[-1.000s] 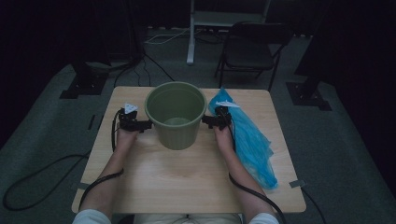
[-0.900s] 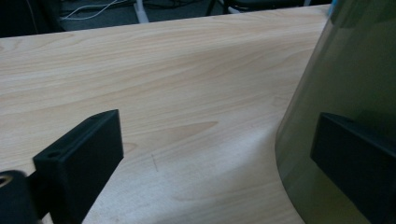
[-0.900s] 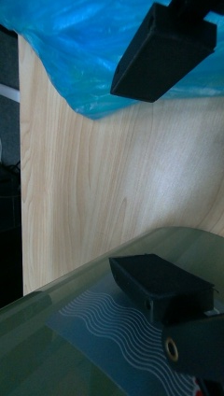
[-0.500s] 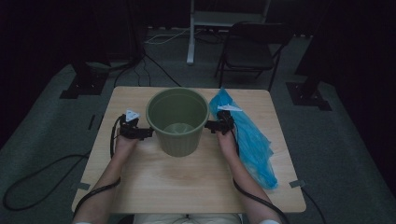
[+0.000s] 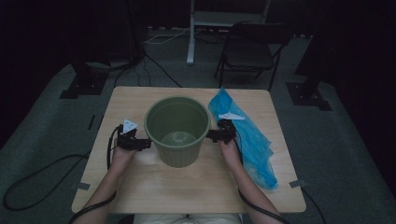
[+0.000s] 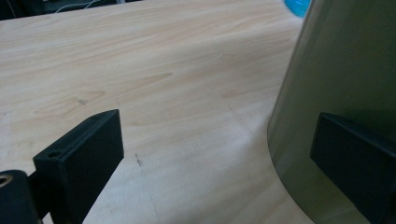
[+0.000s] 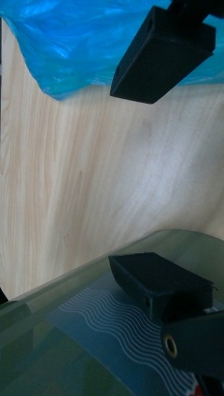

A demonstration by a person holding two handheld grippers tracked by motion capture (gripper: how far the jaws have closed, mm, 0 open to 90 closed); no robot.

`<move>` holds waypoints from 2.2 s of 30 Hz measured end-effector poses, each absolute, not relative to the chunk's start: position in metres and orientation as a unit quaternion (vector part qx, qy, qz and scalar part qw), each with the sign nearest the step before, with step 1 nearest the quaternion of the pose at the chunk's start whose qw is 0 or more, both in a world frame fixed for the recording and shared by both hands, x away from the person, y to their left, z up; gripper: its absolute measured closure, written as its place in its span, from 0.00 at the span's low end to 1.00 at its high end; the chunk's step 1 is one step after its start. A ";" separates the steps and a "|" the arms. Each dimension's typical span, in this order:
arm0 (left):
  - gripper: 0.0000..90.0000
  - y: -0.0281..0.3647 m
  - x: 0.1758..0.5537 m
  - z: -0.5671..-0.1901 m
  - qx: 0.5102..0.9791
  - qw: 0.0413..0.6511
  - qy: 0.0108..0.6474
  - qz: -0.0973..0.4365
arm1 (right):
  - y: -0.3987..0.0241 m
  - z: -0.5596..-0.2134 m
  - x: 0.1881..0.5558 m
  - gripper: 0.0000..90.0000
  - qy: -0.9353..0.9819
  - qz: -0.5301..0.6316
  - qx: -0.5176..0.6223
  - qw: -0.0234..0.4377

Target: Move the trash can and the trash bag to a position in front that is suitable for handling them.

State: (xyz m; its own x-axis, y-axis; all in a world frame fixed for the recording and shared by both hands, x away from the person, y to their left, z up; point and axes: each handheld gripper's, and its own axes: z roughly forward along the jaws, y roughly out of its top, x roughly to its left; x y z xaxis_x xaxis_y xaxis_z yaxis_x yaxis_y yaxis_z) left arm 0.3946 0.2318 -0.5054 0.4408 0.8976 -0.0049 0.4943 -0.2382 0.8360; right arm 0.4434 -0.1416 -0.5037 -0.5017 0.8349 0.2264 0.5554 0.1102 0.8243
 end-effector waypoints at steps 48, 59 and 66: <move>0.03 0.219 0.289 -0.514 0.763 0.402 0.445 0.243 | -0.156 -0.506 0.354 0.17 0.753 0.479 0.437 0.111; 0.03 0.235 0.283 -0.521 0.769 0.403 0.442 0.226 | -0.179 -0.496 0.395 0.13 0.728 0.470 0.478 0.145; 0.03 0.245 0.275 -0.529 0.761 0.407 0.455 0.219 | -0.179 -0.497 0.445 0.14 0.727 0.436 0.507 0.156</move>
State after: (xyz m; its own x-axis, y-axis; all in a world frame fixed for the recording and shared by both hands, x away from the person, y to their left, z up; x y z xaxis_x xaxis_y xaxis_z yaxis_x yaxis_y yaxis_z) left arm 0.2745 0.2451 -0.5288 0.4896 0.8712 -0.0374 0.5144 -0.2540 0.8191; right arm 0.4451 -0.1794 -0.4967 -0.4368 0.8731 0.2167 0.6014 0.1043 0.7921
